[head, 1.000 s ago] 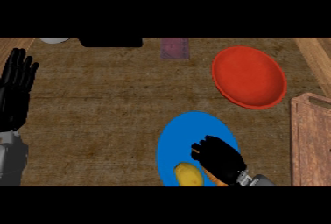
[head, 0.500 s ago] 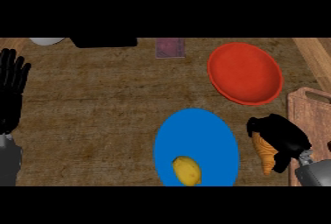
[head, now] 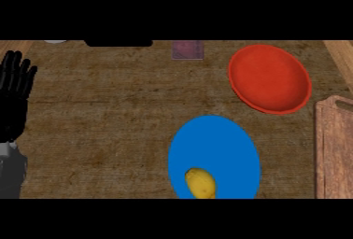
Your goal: Pick the croissant from the plate and place it in the bowl
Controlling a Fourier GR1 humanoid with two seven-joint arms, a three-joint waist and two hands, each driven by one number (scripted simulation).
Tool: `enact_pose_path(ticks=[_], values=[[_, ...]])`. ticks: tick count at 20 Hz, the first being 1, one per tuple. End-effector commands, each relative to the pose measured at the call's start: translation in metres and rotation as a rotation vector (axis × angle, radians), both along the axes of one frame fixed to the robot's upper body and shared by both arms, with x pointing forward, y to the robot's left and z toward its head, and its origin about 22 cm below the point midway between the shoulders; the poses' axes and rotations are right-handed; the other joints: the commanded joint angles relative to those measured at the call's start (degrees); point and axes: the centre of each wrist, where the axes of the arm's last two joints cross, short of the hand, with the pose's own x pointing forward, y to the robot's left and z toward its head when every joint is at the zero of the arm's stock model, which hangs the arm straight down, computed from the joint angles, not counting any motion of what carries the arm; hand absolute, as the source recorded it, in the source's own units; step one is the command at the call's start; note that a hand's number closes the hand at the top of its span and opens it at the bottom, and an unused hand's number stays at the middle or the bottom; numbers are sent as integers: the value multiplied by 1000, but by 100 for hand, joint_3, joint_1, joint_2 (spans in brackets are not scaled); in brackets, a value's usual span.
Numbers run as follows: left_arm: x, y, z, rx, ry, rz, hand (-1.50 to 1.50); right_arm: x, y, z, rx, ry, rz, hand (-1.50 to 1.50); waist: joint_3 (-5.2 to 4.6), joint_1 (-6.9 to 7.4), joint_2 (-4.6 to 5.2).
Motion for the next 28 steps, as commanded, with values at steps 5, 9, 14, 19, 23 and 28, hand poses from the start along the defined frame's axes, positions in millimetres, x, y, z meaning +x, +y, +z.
enact_pose_path(ticks=[5,9,14,19,23,28], values=[[4,-8,-1,-2,-1,-44,0,-31,-88,74,109,-236,-74,150,-9,248,-28],[8,-10,2,12,-6,-50,0,-37,-104,93,245,-328,38,150,-16,254,-59],[4,-17,-7,15,12,-60,0,-38,-114,127,387,-437,125,150,-36,310,-98],[17,-13,9,11,2,-64,0,-20,-106,152,583,-409,206,150,-56,302,-113],[13,-10,-1,17,12,-63,0,5,-88,153,624,-343,242,150,-65,329,-117],[21,-21,9,15,1,-51,0,48,-52,169,641,-281,258,150,-73,295,-135]])
